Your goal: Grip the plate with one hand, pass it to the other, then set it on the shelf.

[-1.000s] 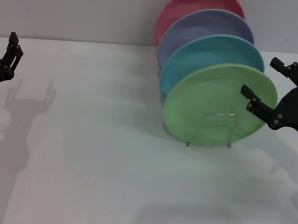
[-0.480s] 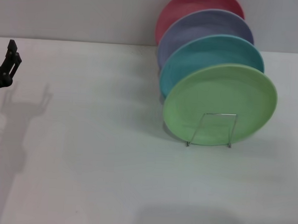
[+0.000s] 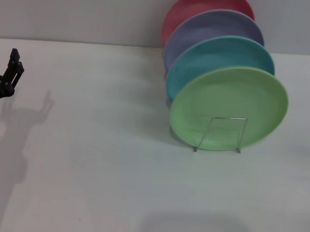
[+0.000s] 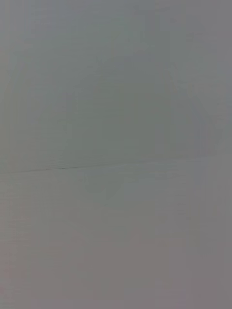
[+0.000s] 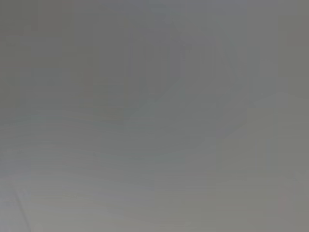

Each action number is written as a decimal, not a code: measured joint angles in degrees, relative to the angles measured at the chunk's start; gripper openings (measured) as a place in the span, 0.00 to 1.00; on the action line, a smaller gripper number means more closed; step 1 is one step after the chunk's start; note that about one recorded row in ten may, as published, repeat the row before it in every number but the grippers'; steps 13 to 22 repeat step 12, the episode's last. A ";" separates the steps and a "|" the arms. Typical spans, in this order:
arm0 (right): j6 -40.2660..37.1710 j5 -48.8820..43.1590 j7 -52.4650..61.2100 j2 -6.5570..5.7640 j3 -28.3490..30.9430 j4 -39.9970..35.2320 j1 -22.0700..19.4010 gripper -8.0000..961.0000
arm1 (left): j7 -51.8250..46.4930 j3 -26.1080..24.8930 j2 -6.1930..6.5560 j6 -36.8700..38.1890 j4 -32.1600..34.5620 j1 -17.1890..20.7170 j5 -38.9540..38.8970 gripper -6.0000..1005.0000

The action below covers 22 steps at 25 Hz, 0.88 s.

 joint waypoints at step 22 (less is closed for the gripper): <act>-3.52 1.00 0.00 -0.01 -0.03 -1.11 -0.22 0.85 | 0.00 0.05 -0.17 -0.03 3.34 -2.12 -0.35 0.81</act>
